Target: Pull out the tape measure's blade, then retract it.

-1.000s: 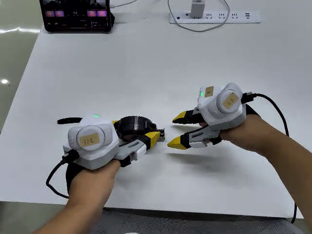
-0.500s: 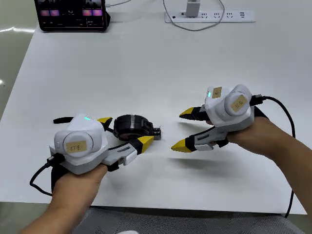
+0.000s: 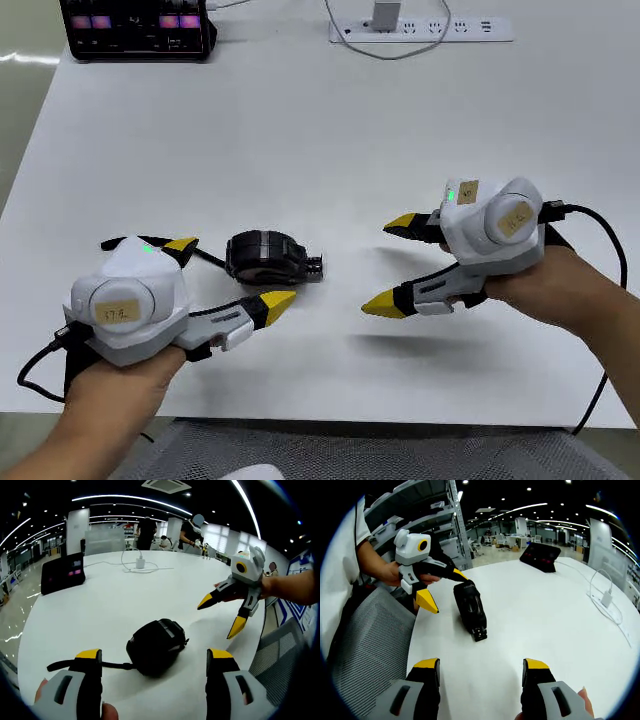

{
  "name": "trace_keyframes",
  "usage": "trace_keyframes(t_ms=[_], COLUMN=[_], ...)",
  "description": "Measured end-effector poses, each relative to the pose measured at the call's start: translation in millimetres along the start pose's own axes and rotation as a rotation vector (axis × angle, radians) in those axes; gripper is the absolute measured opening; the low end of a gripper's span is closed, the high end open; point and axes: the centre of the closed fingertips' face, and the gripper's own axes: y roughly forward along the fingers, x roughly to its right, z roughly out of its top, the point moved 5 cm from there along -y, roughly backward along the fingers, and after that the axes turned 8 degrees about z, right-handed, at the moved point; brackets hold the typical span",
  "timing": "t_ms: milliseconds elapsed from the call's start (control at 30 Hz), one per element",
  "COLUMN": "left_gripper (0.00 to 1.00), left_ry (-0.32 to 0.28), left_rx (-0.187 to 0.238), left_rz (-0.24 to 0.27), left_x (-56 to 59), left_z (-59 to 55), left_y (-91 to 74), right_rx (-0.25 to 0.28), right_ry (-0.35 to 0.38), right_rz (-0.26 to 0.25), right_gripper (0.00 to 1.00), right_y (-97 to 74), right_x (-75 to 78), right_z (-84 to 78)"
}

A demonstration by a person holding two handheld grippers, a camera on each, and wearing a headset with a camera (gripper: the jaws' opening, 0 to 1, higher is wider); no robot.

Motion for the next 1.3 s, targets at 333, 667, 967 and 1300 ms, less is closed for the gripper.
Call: trace_keyframes(t_ms=[333,667,967,1300], left_gripper=[0.91,0.96,0.98,0.99], left_ry=[0.040,0.054,0.080,0.122], left_rx=[-0.006,0.003,0.008,-0.004], left_rz=[-0.027,-0.048,-0.083,-0.115], left_x=[-3.6,-9.6,-12.3,-14.4], left_z=[-2.3,1.6,1.4,-2.8], left_y=[-9.7,-17.1,-23.4,-31.4], right_rx=[0.005,0.011,-0.006,-0.001], right_ry=[0.020,0.037,0.043,0.046], right_rz=[-0.028,-0.062,-0.081,-0.098], right_gripper=[0.71,0.78,0.80,0.80], right_y=[-11.8,-24.0,-32.7,-41.8], right_x=[-4.7,-6.0,-9.2,-14.7], right_z=[-6.7,-12.2,-20.3,-22.7])
